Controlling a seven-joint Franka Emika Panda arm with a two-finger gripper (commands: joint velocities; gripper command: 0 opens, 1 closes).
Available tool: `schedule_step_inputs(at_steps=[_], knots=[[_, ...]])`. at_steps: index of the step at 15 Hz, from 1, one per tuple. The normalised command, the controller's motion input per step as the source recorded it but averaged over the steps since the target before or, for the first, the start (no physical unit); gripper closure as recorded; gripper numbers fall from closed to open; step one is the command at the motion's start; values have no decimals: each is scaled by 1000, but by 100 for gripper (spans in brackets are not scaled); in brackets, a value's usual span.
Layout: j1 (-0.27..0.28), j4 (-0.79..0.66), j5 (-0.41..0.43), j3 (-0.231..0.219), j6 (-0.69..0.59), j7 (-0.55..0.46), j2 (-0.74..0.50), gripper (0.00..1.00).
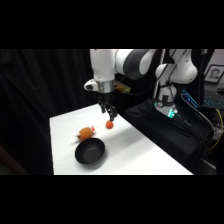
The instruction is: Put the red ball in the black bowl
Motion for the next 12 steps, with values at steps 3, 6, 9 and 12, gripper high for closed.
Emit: schedule_step_inputs(at_steps=[3, 6, 9, 12], knots=[[-16, 5, 9, 13, -7, -14, -5, 0], [-30, -45, -5, -6, 43, 9, -51, 0], [-63, -126, 10, -34, 87, -26, -127, 0], [-88, -191, 44, -49, 128, -70, -189, 0]])
